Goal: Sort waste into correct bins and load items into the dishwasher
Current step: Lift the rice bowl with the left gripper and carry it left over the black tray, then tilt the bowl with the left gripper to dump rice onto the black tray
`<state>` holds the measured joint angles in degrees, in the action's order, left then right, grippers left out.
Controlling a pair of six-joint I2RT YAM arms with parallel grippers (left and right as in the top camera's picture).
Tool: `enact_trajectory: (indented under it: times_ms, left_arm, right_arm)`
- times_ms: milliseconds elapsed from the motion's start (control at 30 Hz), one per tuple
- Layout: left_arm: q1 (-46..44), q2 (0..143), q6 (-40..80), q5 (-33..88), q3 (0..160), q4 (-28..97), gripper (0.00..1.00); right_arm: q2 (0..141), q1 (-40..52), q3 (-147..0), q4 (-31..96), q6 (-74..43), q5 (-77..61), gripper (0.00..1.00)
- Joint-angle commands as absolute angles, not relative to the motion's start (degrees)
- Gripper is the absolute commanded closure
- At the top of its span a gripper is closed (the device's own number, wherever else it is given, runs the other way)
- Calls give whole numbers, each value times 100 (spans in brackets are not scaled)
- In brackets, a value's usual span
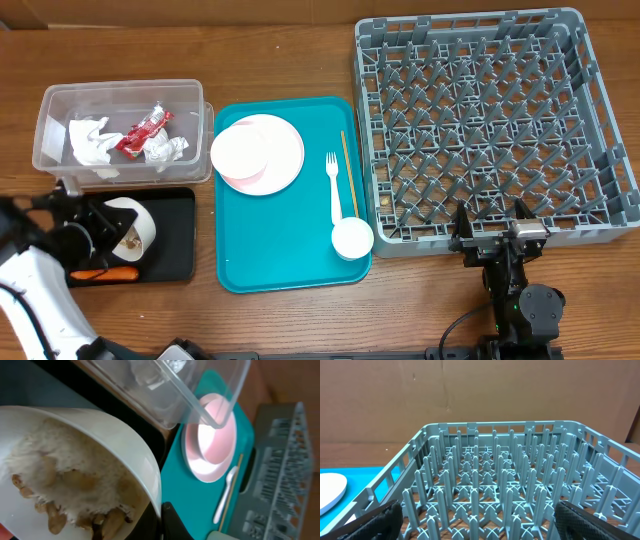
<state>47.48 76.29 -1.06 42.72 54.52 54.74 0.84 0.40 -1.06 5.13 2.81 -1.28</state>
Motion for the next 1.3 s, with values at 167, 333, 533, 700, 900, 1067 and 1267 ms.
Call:
enact_trajectory:
  times_ms: [167,333,533,700,900,1067,1267]
  left_arm:
    - [5787,7487,-1041,6305,5065,5387,96]
    - [5927,7487,-1074,6418,5065,5328,96]
    - [5927,7487,-1076,6720,5065,5019,96]
    - [5927,7487,-1256,7188,5065,4875,96]
    - [5927,7487,-1339,7561,5065,4969,96]
    - [5927,7487,-1481,8215,5065,5124,96]
    - [5927,7489,-1490,8324,5065,5050,96]
  right_arm:
    - [23,21,-45,469,285,-141,0]
    - [23,21,-45,471,285,-141,0]
    - [23,21,-45,471,285,-141,0]
    - [23,21,-45,471,287,-141,0]
    - [23,21,-45,471,285,-141,0]
    - [23,21,-45,471,285,-141,0]
    - [23,21,-45,471,285,-141,0]
